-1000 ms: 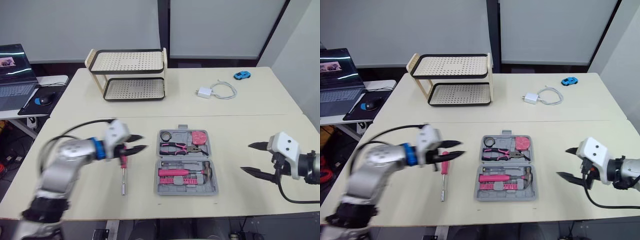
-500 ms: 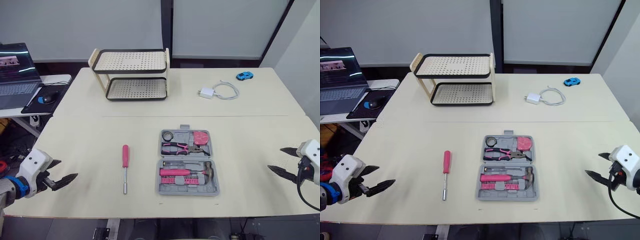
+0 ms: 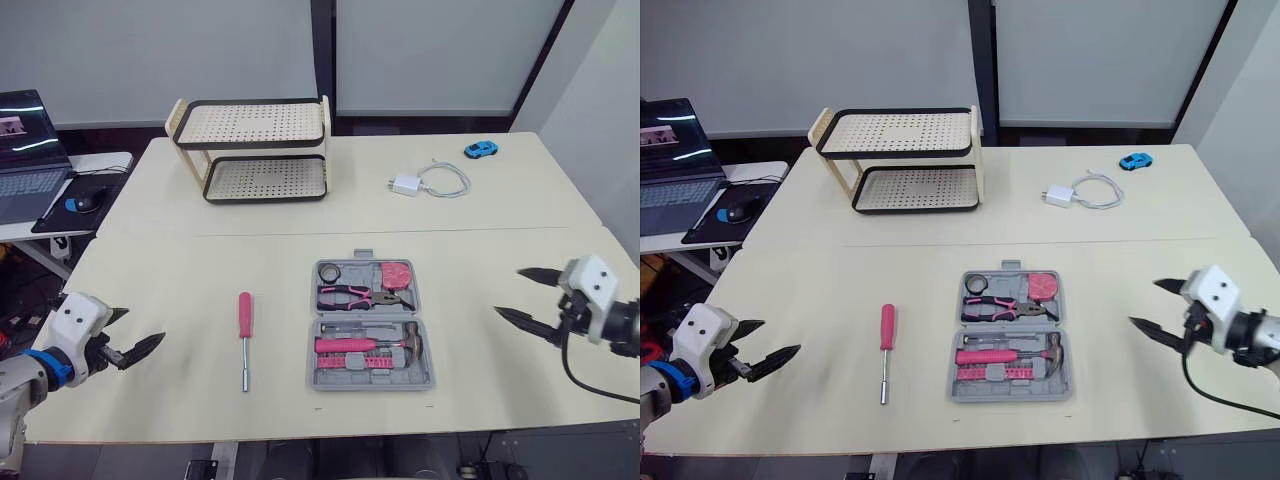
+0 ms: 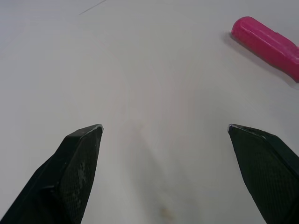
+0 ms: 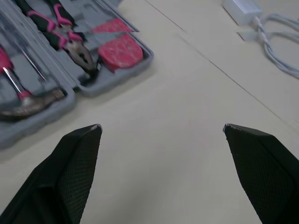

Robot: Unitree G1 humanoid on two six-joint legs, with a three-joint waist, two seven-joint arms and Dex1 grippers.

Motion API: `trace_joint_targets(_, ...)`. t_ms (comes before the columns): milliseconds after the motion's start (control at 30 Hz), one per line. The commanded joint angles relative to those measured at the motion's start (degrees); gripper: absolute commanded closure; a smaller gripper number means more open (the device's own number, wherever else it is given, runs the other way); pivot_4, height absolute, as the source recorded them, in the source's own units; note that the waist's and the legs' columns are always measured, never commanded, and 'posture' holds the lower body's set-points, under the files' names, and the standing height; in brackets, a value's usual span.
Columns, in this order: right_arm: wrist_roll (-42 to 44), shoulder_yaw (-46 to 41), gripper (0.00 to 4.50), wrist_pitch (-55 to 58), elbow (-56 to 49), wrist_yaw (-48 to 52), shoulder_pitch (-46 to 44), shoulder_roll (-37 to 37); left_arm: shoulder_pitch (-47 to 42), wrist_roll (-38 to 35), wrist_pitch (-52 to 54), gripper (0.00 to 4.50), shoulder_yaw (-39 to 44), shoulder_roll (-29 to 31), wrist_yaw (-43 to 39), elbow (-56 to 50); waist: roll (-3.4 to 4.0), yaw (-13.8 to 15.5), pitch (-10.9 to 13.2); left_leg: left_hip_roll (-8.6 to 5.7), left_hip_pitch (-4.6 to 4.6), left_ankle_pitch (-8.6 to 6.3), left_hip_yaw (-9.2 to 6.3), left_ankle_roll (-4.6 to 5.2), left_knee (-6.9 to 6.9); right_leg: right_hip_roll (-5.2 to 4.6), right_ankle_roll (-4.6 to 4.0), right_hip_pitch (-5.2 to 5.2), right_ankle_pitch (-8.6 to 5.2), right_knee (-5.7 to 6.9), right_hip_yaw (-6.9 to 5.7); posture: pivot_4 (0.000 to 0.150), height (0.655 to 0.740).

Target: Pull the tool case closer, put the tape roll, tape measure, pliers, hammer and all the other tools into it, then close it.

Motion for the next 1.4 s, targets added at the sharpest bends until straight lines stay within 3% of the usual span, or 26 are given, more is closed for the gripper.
trace_joint_targets(33,6.4,3.5,0.0,5.2,-9.6,0.5,-4.6,1.5,0.5,-2.6,5.5,0.03,1.7,1.1,0.0,-3.1,0.02,0.0,0.0,0.0,0.0,0.0,0.0,0.0,0.0,0.0,0.0,0.0,0.0,0.0,0.0,0.15,0.74)
trace_joint_targets(267,15.4,14.0,0.0,14.2,-24.2,-2.5,-16.0,7.6,3.6,-3.4,7.7,0.03,3.7,0.8,0.6,-7.2,0.0,0.0,0.0,0.01,-0.04,-0.03,-0.03,-0.05,0.01,-0.01,0.0,-0.07,0.0,-0.03,-0.01,0.15,0.74)
trace_joint_targets(500,17.7,18.7,0.0,17.4,-29.3,-3.3,-19.0,9.3,4.4,-3.1,8.2,0.03,4.9,2.2,-0.3,-8.5,-0.07,0.6,0.0,-0.02,-0.07,-0.07,-0.07,-0.08,0.01,-0.02,-0.01,-0.4,0.0,-0.06,-0.02,0.15,0.74)
trace_joint_targets(767,12.2,20.5,0.0,14.8,-28.5,-2.7,-16.9,7.7,-1.0,4.2,-5.0,0.03,-3.2,18.7,-14.1,-9.4,-0.22,1.1,0.1,-0.03,-0.11,-0.08,-0.03,-0.11,0.0,0.0,-0.04,-0.52,0.02,-0.02,-0.01,0.15,0.74)
trace_joint_targets(900,10.3,20.9,0.0,14.0,-27.9,-4.1,-16.7,8.7,-14.1,11.2,-19.6,0.03,-15.6,24.7,-20.8,-7.7,-0.18,1.2,0.1,-0.05,-0.14,-0.09,0.03,-0.11,-0.02,0.0,-0.04,-0.59,0.02,0.01,0.03,0.15,0.74)
trace_joint_targets(1167,7.4,21.5,0.0,13.7,-29.4,-6.3,-14.6,9.2,-40.7,27.0,-47.6,0.03,-38.0,17.9,-27.1,6.8,-0.17,0.6,0.1,-0.21,-0.43,-0.06,0.17,-0.14,0.04,0.1,-0.03,-0.63,0.02,0.18,-0.02,0.15,0.74)
trace_joint_targets(1400,7.7,20.7,0.0,16.4,-33.4,-10.3,-11.6,8.8,-49.1,32.7,-58.1,0.03,-45.9,10.7,-25.3,15.3,-0.2,-0.4,0.1,-0.2,-0.75,-0.03,0.05,-0.19,0.15,0.19,-0.03,-0.81,0.03,0.22,-0.17,0.15,0.74)
